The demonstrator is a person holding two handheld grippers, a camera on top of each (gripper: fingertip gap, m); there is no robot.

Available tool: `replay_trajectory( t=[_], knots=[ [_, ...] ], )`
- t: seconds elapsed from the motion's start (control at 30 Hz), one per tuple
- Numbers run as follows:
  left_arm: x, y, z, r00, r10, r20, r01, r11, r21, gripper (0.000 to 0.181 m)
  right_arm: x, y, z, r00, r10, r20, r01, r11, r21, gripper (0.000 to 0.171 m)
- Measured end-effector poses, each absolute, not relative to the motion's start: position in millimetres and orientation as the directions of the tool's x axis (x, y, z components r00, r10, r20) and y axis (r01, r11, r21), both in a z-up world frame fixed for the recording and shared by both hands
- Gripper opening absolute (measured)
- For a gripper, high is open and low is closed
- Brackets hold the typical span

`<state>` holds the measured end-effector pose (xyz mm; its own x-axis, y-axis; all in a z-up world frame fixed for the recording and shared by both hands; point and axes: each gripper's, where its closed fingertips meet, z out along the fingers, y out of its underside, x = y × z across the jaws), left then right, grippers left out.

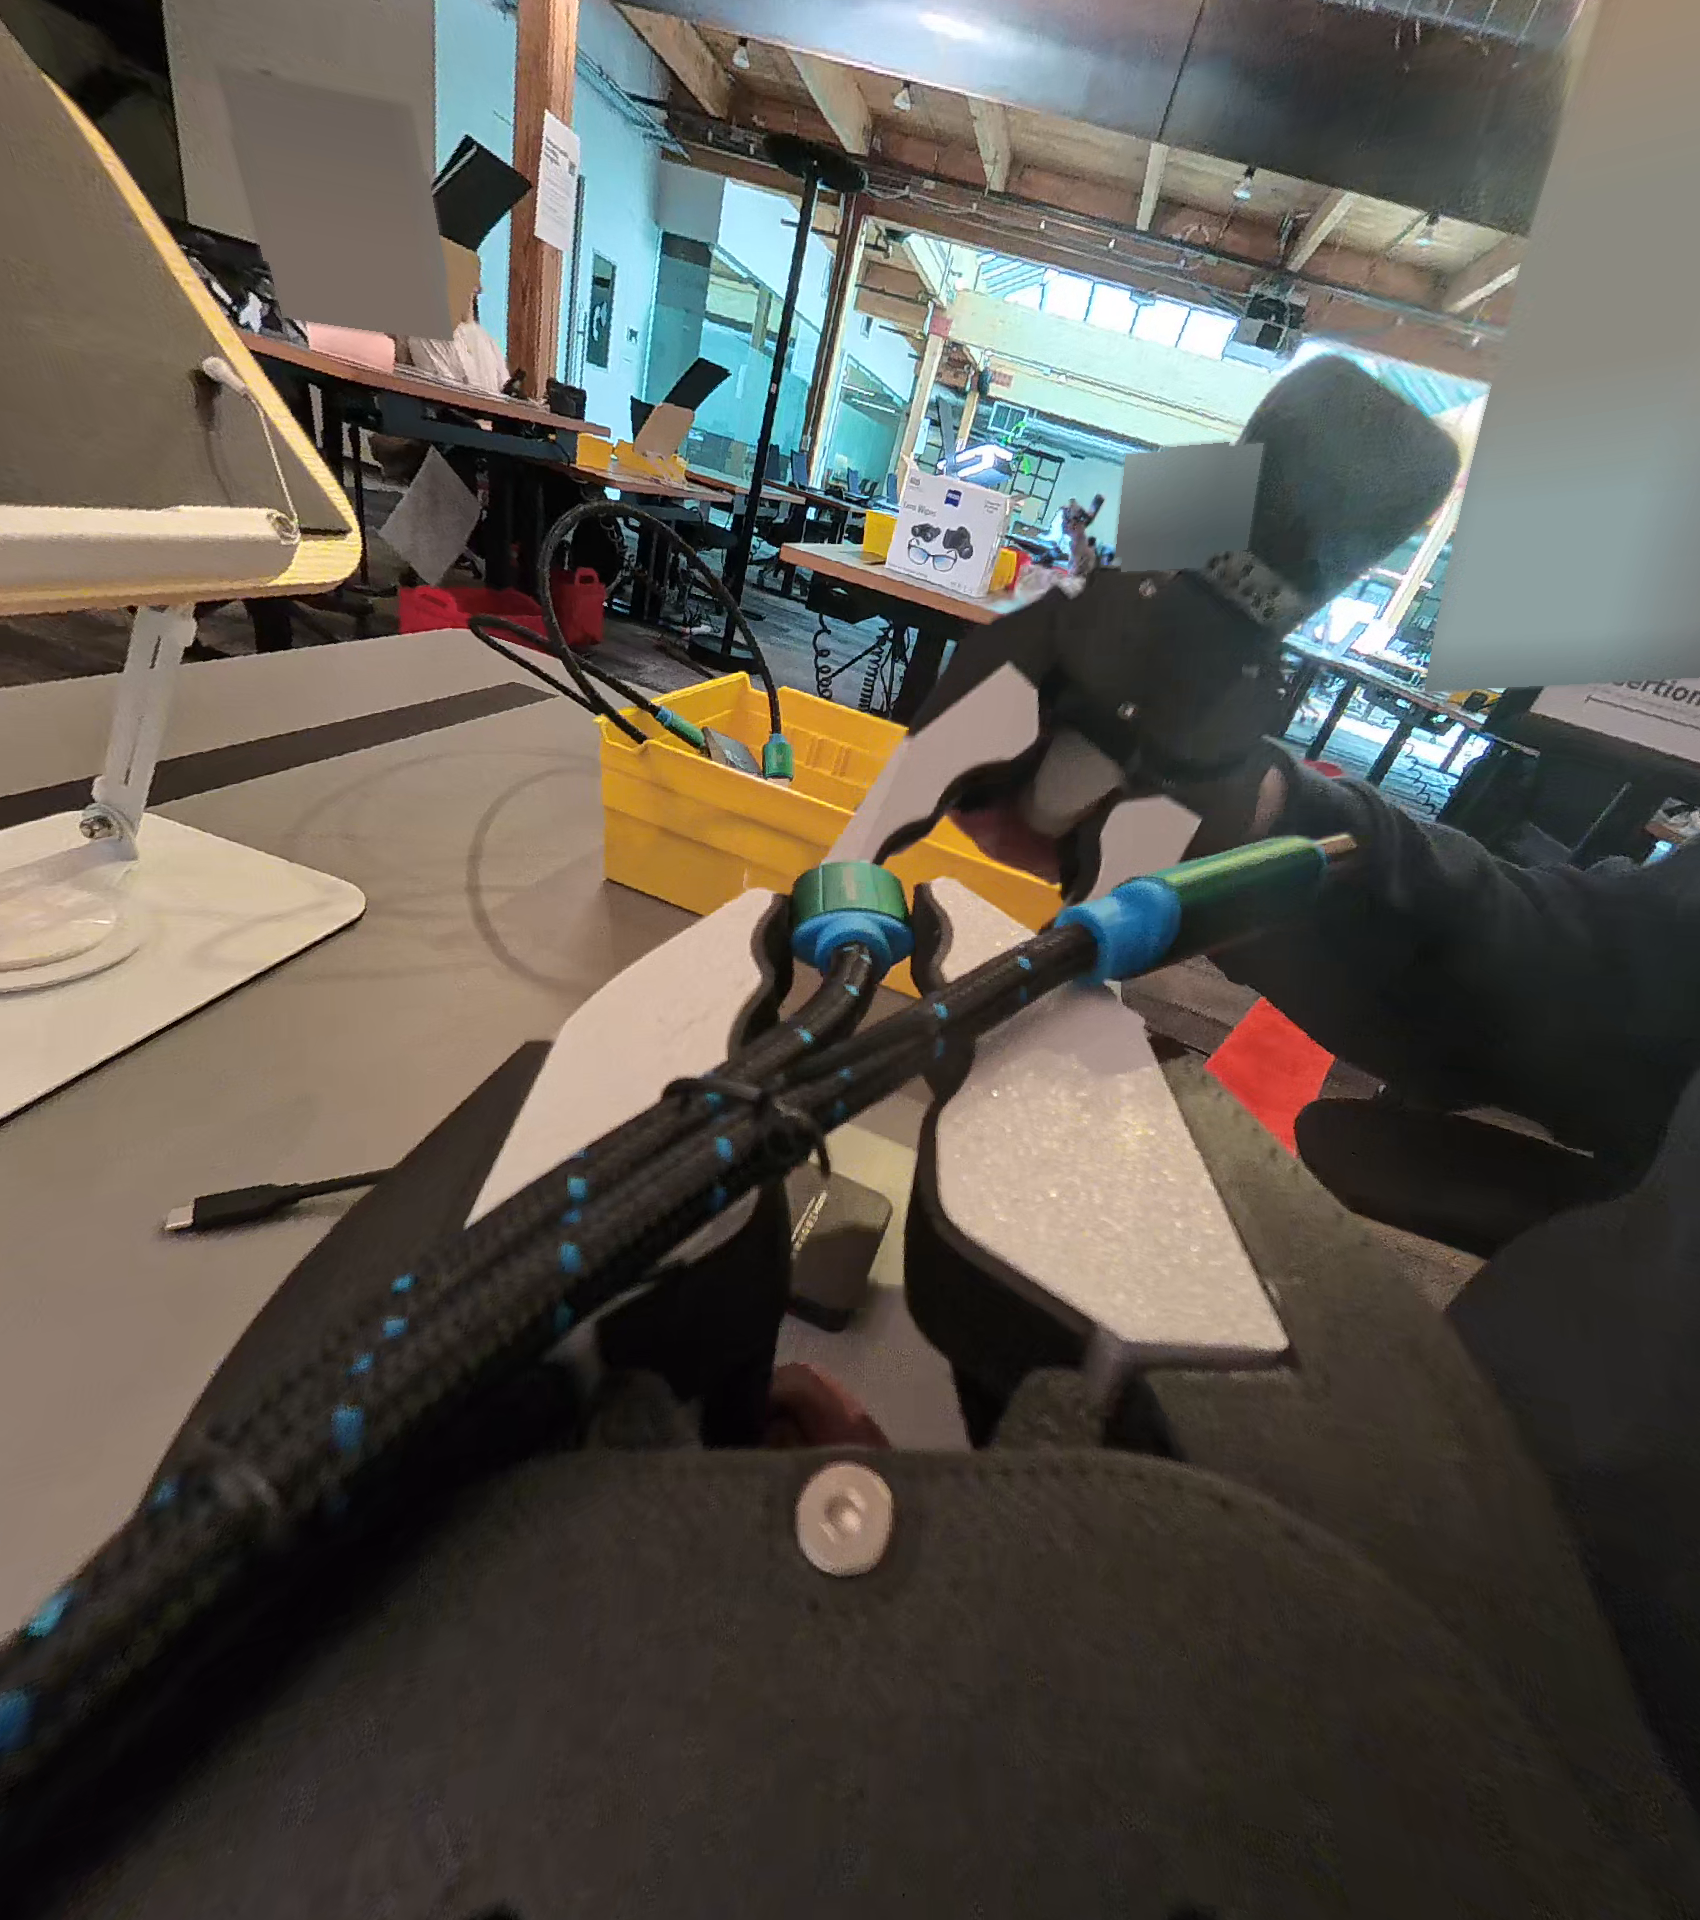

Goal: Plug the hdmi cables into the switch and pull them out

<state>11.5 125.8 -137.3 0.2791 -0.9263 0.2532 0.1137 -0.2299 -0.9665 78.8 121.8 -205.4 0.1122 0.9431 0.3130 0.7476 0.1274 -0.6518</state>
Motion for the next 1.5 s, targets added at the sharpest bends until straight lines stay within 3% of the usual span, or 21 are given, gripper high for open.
replay_trajectory(
  t=[0.03, 0.23, 0.43, 0.63, 0.73, 1.0, 1.27, 1.5],
  knots=[
    [11, 126, -139, 0.281, -0.926, 0.253, 0.11, -0.231, -0.967, 0.021, 85, 121, -219, 0.103, 0.948, 0.303, 0.778, 0.113, -0.618, 0.063],
    [9, 125, -143, 0.289, -0.923, 0.254, 0.097, -0.235, -0.967, 0.02, 101, 120, -277, 0.105, 0.983, 0.152, 0.86, -0.013, -0.51, 0.086],
    [8, 125, -146, 0.29, -0.922, 0.255, 0.092, -0.239, -0.967, 0.02, 98, 120, -328, 0.181, 0.983, 0.006, 0.906, -0.164, -0.389, 0.09],
    [6, 126, -147, 0.288, -0.922, 0.259, 0.094, -0.242, -0.966, 0.02, 90, 129, -331, 0.193, 0.981, 0.0, 0.893, -0.176, -0.414, 0.067],
    [5, 126, -147, 0.288, -0.922, 0.258, 0.094, -0.241, -0.966, 0.02, 89, 130, -331, 0.179, 0.984, -0.001, 0.892, -0.163, -0.421, 0.067],
    [4, 128, -151, 0.299, -0.921, 0.249, 0.077, -0.237, -0.968, 0.021, 78, 132, -308, 0.193, 0.978, -0.08, 0.8, -0.204, -0.565, 0.066],
    [5, 131, -159, 0.315, -0.916, 0.247, 0.055, -0.242, -0.969, 0.02, 62, 135, -256, 0.172, 0.971, -0.169, 0.591, -0.239, -0.77, 0.066],
    [7, 131, -167, 0.32, -0.913, 0.252, 0.031, -0.256, -0.966, 0.02, 54, 131, -219, 0.124, 0.966, -0.226, 0.425, -0.258, -0.868, 0.066]
  ],
)
